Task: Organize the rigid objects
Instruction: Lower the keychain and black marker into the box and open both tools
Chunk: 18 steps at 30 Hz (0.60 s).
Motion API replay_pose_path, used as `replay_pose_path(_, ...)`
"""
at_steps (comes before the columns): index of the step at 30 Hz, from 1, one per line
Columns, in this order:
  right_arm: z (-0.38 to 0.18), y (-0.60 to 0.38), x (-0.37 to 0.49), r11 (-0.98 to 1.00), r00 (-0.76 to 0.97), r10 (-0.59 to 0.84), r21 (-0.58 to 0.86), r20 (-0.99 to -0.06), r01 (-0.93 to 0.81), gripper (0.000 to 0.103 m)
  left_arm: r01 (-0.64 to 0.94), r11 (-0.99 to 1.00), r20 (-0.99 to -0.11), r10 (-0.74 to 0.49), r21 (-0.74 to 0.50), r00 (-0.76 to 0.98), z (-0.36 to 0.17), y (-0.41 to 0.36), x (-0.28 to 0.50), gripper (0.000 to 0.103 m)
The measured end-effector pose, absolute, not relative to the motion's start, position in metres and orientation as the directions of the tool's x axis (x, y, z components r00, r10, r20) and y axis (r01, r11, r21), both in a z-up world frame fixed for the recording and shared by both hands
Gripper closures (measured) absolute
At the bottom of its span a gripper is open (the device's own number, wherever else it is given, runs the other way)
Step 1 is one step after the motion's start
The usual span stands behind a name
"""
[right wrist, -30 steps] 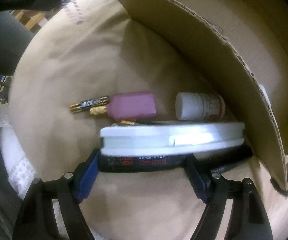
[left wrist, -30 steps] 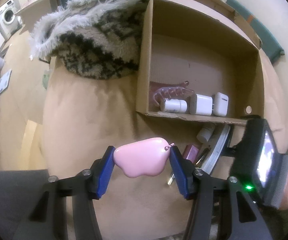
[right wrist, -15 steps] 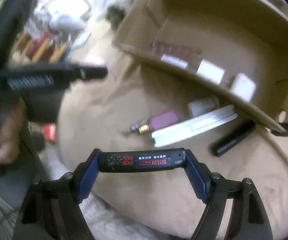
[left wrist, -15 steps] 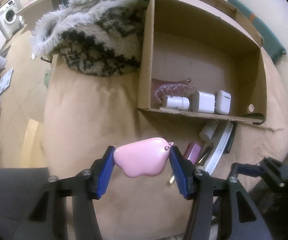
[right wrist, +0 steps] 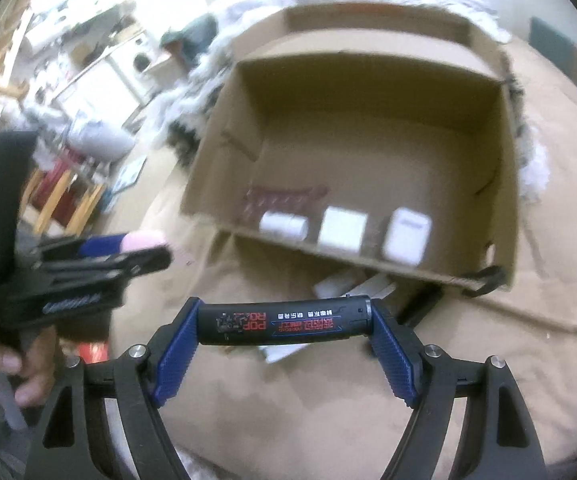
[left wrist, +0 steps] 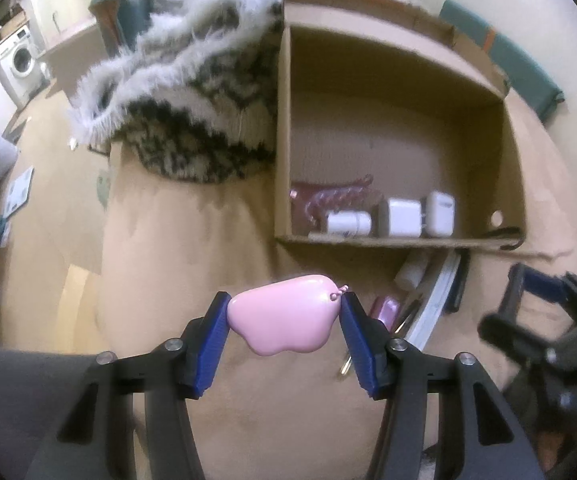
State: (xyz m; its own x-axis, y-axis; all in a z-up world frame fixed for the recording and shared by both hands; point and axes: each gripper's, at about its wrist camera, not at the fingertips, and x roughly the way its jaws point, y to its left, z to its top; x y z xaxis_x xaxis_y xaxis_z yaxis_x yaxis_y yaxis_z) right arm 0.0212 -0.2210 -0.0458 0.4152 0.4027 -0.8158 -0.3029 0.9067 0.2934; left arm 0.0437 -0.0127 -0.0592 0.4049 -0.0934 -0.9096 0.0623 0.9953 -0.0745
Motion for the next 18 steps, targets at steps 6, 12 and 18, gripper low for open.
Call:
replay_pose_path(6,-0.031,-0.243,0.039,0.928,0.5,0.372,0.292,-0.782,-0.233,0.017,0.079,0.994,-0.872,-0.103,-0.074,0.478,-0.029,-0.022,0.054,0.052)
replay_pose_path(12,-0.025,-0.26,0.069,0.938,0.538,0.346,0.289,-0.769,-0.189,0.017,0.125,0.991,-0.839,-0.104,-0.043,0.534,-0.006,-0.043,0.082,0.052)
replay_pose_path(18,-0.025,-0.262,0.101,0.937,0.544,0.348,0.287,-0.764,-0.197,0.017,0.149,0.988,-0.835,-0.103,-0.026,0.54,-0.003,-0.06,0.114,0.052)
